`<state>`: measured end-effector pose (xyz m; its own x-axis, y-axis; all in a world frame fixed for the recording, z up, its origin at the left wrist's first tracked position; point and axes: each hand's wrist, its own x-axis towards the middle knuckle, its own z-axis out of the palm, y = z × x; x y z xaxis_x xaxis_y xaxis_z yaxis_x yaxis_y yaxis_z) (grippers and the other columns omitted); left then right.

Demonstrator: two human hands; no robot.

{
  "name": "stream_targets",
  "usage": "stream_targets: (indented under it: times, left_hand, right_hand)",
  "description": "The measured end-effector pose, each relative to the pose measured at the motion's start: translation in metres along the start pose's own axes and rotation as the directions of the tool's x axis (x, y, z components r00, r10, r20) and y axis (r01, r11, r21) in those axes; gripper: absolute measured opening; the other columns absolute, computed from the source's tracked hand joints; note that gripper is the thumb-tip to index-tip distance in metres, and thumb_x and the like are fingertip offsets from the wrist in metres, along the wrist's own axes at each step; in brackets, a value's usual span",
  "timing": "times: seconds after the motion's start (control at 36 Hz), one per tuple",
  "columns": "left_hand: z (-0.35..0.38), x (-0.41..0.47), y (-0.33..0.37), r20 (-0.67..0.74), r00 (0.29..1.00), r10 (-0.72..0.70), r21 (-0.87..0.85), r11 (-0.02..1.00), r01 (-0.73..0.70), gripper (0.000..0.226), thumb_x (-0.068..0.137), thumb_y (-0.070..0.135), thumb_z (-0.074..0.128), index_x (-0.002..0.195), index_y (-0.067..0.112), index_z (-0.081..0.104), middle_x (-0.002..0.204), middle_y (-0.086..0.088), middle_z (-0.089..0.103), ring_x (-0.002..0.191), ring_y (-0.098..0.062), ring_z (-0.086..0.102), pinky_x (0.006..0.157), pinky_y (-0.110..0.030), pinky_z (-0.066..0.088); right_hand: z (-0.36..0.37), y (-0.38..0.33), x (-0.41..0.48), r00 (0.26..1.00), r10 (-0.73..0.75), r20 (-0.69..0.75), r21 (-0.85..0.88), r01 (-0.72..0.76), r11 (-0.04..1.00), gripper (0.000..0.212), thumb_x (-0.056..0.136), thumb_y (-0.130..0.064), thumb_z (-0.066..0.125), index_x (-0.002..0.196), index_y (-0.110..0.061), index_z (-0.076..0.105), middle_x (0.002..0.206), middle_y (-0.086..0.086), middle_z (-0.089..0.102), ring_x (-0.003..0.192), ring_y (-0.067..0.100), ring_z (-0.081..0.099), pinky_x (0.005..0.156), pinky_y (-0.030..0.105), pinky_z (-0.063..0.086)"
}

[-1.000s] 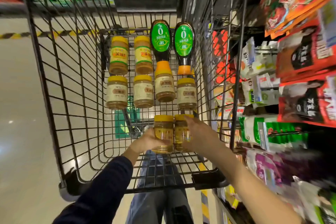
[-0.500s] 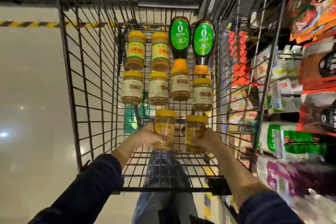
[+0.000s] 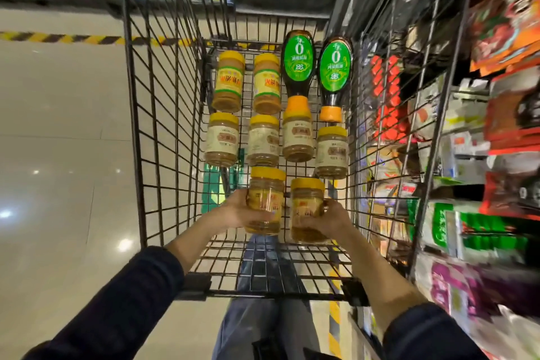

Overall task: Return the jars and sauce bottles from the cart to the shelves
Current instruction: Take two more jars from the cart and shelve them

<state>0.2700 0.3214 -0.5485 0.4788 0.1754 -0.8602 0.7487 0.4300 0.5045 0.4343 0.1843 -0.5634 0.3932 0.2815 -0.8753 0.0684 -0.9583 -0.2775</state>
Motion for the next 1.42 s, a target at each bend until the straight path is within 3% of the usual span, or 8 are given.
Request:
stream_targets:
  times: [0.25, 0.36, 0.44, 0.5, 0.58, 0.92, 1.06, 1.42]
  left_hand:
    - [-0.019, -0.058, 0.035, -0.091, 0.99, 0.11, 0.09, 0.991, -0.102, 0.077, 0.044, 0.043, 0.089, 0.112, 0.022, 0.058, 0.103, 0.008, 0.07, 0.094, -0.007, 0.067, 0.082, -0.026, 0.056]
    - [-0.021, -0.093, 0.06, -0.108, 0.973, 0.203, 0.008, 0.979, -0.203, 0.046, 0.063, 0.001, 0.076, 0.099, 0.019, 0.055, 0.081, 0.013, 0.072, 0.073, 0.009, 0.066, 0.078, -0.015, 0.053]
    - [-0.023, -0.122, 0.077, -0.152, 0.949, 0.275, 0.055, 0.961, -0.27, 0.062, 0.06, 0.018, 0.085, 0.112, 0.017, 0.051, 0.099, 0.005, 0.065, 0.084, 0.0, 0.065, 0.094, -0.028, 0.048]
    - [-0.025, -0.14, 0.088, -0.195, 0.935, 0.297, 0.089, 0.954, -0.285, 0.088, 0.05, 0.03, 0.088, 0.125, 0.013, 0.047, 0.103, 0.003, 0.065, 0.093, -0.008, 0.063, 0.087, -0.028, 0.051]
    - [-0.024, -0.166, 0.106, -0.213, 0.908, 0.361, 0.143, 0.931, -0.337, 0.077, 0.056, 0.019, 0.086, 0.123, 0.016, 0.049, 0.104, 0.001, 0.067, 0.09, -0.009, 0.067, 0.076, -0.024, 0.055]
    - [0.012, -0.267, 0.163, -0.256, 0.723, 0.642, 0.209, 0.767, -0.607, 0.057, 0.059, -0.001, 0.083, 0.1, 0.026, 0.053, 0.085, 0.008, 0.072, 0.078, -0.003, 0.069, 0.064, -0.014, 0.054]
    - [0.024, -0.31, 0.191, -0.24, 0.628, 0.74, 0.257, 0.673, -0.694, 0.071, 0.041, 0.023, 0.087, 0.105, 0.023, 0.057, 0.093, 0.005, 0.074, 0.085, -0.007, 0.07, 0.072, -0.021, 0.056]
    - [0.041, -0.404, 0.246, -0.134, 0.349, 0.927, 0.35, 0.374, -0.859, 0.06, 0.061, -0.002, 0.082, 0.113, 0.013, 0.057, 0.096, 0.004, 0.07, 0.08, 0.0, 0.069, 0.067, -0.013, 0.053]
  right_hand:
    - [-0.02, -0.031, -0.052, 0.964, -0.262, 0.035, 0.297, 0.24, 0.924, 0.041, 0.052, -0.018, 0.09, 0.083, -0.026, 0.064, 0.088, -0.006, 0.069, 0.091, 0.015, 0.066, 0.091, 0.036, 0.051]
    - [-0.04, -0.044, -0.083, 0.928, -0.369, 0.055, 0.293, 0.338, 0.894, 0.055, 0.054, -0.021, 0.089, 0.103, -0.019, 0.064, 0.099, -0.006, 0.07, 0.093, 0.009, 0.065, 0.086, 0.029, 0.052]
    - [-0.056, -0.053, -0.103, 0.918, -0.397, 0.001, 0.262, 0.383, 0.886, 0.072, 0.049, -0.029, 0.09, 0.114, -0.021, 0.061, 0.104, -0.006, 0.07, 0.097, 0.01, 0.065, 0.091, 0.032, 0.051]
    - [-0.067, -0.06, -0.119, 0.919, -0.395, -0.019, 0.28, 0.384, 0.88, 0.082, 0.043, -0.035, 0.092, 0.117, -0.023, 0.058, 0.107, -0.005, 0.069, 0.098, 0.01, 0.065, 0.091, 0.03, 0.051]
    - [-0.088, -0.068, -0.15, 0.893, -0.446, -0.061, 0.355, 0.437, 0.826, 0.069, 0.058, -0.012, 0.087, 0.119, -0.011, 0.054, 0.1, -0.003, 0.068, 0.088, 0.005, 0.065, 0.074, 0.014, 0.052]
    - [-0.167, -0.078, -0.26, 0.656, -0.669, -0.35, 0.317, 0.755, 0.575, 0.065, 0.05, 0.005, 0.086, 0.1, -0.024, 0.057, 0.106, 0.004, 0.068, 0.091, 0.016, 0.068, 0.084, 0.031, 0.055]
    - [-0.194, -0.08, -0.308, 0.54, -0.721, -0.433, 0.271, 0.841, 0.467, 0.064, 0.054, 0.01, 0.083, 0.109, -0.012, 0.057, 0.098, -0.001, 0.068, 0.08, 0.005, 0.069, 0.072, 0.017, 0.055]
    - [-0.231, -0.092, -0.413, 0.216, -0.767, -0.605, 0.041, 0.97, 0.241, 0.059, 0.052, 0.006, 0.084, 0.101, -0.018, 0.061, 0.09, -0.009, 0.07, 0.076, -0.003, 0.068, 0.067, 0.012, 0.052]
